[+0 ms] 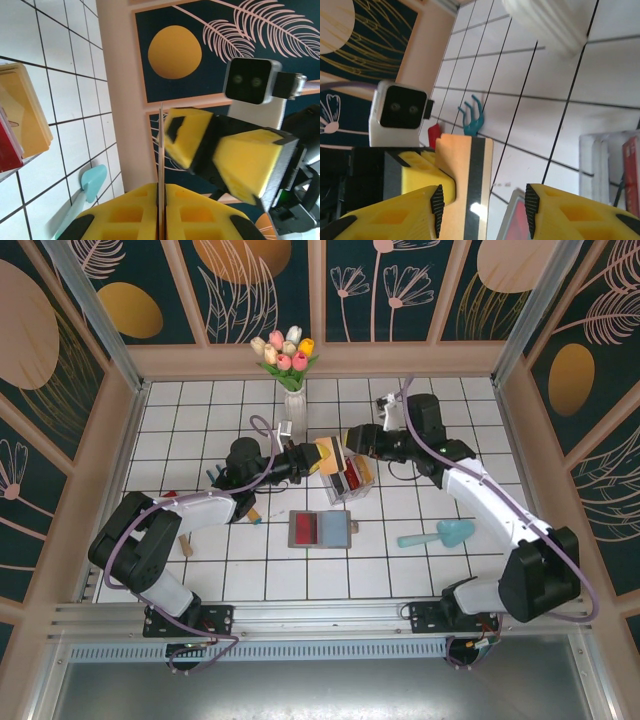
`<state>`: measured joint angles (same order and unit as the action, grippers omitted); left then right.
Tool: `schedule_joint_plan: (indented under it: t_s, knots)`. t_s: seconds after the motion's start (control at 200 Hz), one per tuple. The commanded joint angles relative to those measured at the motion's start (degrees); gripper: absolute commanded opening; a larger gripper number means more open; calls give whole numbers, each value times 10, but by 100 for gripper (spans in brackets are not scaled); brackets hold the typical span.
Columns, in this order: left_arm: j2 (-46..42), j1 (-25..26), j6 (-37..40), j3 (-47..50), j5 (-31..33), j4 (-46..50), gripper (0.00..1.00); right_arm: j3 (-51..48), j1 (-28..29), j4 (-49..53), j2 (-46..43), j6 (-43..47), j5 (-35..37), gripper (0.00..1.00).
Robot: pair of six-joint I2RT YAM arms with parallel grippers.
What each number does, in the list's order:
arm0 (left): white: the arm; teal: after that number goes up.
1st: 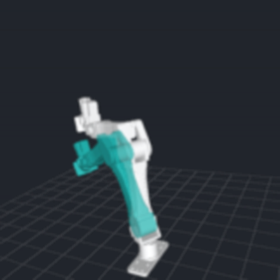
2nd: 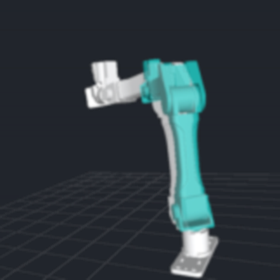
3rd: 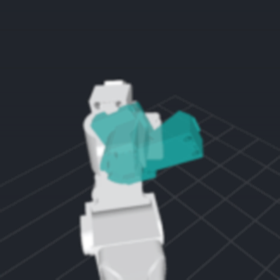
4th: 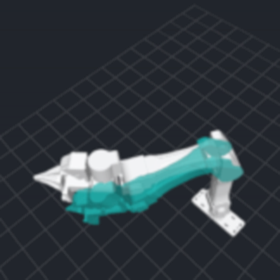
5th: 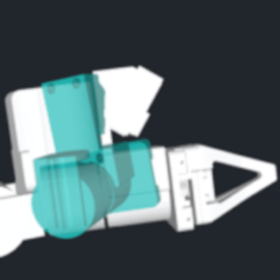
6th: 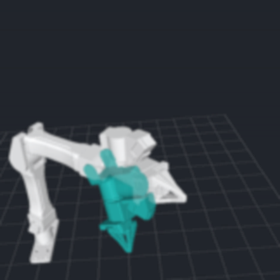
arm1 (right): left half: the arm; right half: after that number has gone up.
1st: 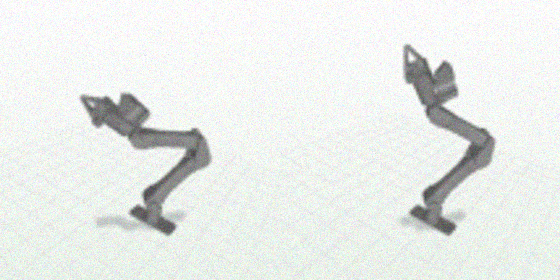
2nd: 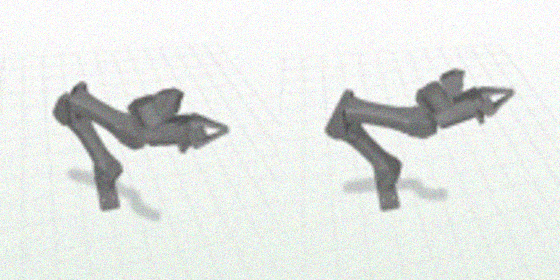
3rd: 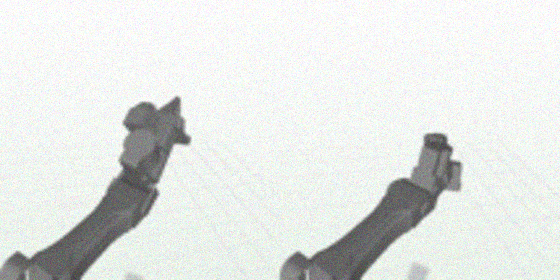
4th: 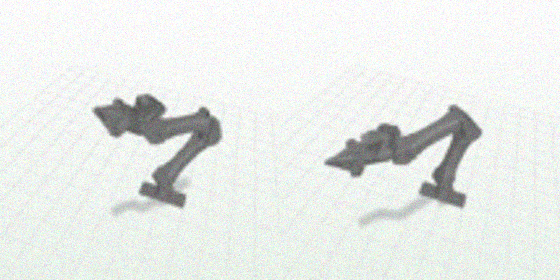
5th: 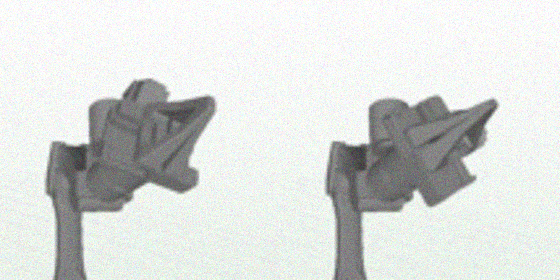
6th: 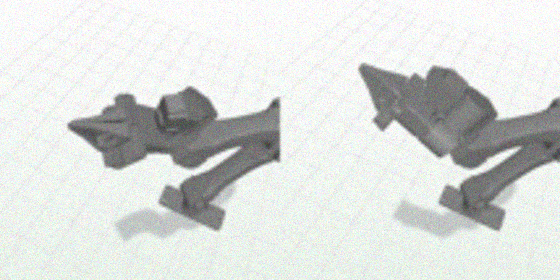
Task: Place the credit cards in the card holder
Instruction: Place the credit card in the storage box.
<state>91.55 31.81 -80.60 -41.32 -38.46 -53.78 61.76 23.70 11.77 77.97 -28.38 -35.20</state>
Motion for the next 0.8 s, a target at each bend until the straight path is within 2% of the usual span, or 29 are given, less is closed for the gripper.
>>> schedule_joint_plan:
  t_s: [0.0, 0.33, 0.48, 0.515, 0.681, 0.796]
  knots:
    - [-2, 0, -4, -15, -10, -36, 12, -7, 4, -34, 11, -22, -53, 49]
    - [2, 1, -26, -16, -18, -84, 12, -7, 10, -55, 54, -29, -104, 44]
    - [11, 1, -44, -14, -25, -116, 14, -7, 12, -76, 66, -36, -125, 31]
    - [13, 1, -49, -14, -27, -123, 15, -7, 12, -71, 66, -35, -114, 25]
    - [12, 1, -53, -11, -27, -134, 19, -10, 4, -47, 57, -23, -74, 12]
    - [12, 1, -54, -12, -28, -135, 22, -21, -3, -54, 50, -28, -71, 9]
